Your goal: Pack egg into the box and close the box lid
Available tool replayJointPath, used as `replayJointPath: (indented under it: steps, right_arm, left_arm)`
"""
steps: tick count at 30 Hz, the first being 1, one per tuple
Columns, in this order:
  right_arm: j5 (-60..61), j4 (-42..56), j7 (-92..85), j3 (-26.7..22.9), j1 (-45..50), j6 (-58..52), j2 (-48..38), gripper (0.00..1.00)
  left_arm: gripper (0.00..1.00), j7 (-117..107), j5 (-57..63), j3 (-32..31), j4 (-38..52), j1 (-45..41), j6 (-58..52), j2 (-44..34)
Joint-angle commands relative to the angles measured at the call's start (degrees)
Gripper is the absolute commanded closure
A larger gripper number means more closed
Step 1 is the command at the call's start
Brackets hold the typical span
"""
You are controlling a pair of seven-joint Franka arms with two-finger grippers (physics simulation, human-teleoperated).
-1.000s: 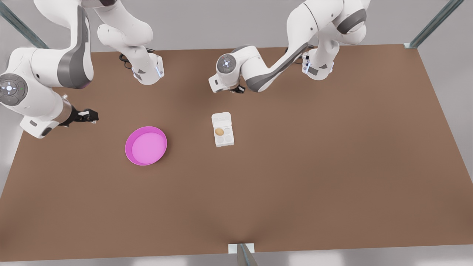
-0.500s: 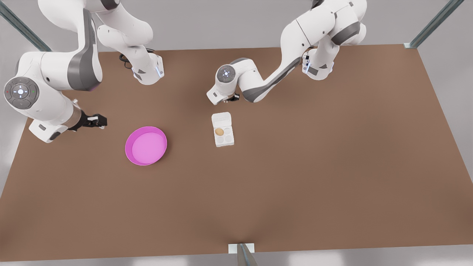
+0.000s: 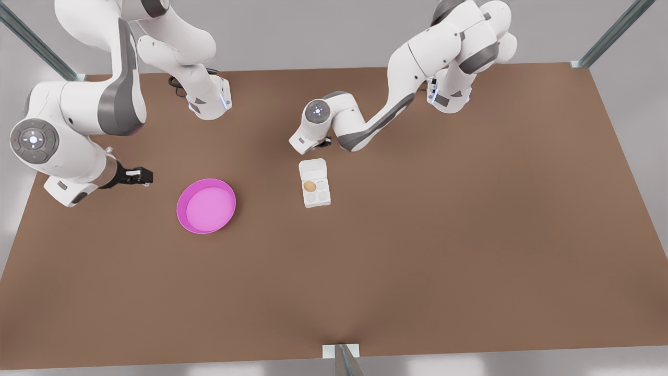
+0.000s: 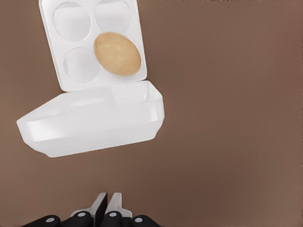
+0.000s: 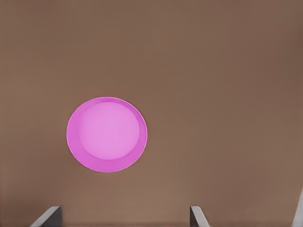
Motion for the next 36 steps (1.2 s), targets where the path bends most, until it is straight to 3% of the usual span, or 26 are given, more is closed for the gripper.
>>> replayJointPath:
  steps: [1,22,36]
  right_arm:
    - [0.0,0.0,1.6,0.0,0.0,0.0,0.0,0.00]
    - [-0.1,0.1,1.6,-0.1,-0.1,0.0,1.2,0.00]
    - [-0.2,0.1,1.6,-0.1,-0.1,0.0,1.3,0.00]
  left_arm:
    - [0.74,-6.8,0.4,0.4,0.1,-0.1,2.2,0.1]
    - [0.74,-6.5,2.1,2.9,0.2,2.9,5.4,0.2]
    - [0.74,-5.2,2.8,3.6,8.3,5.6,5.4,4.0]
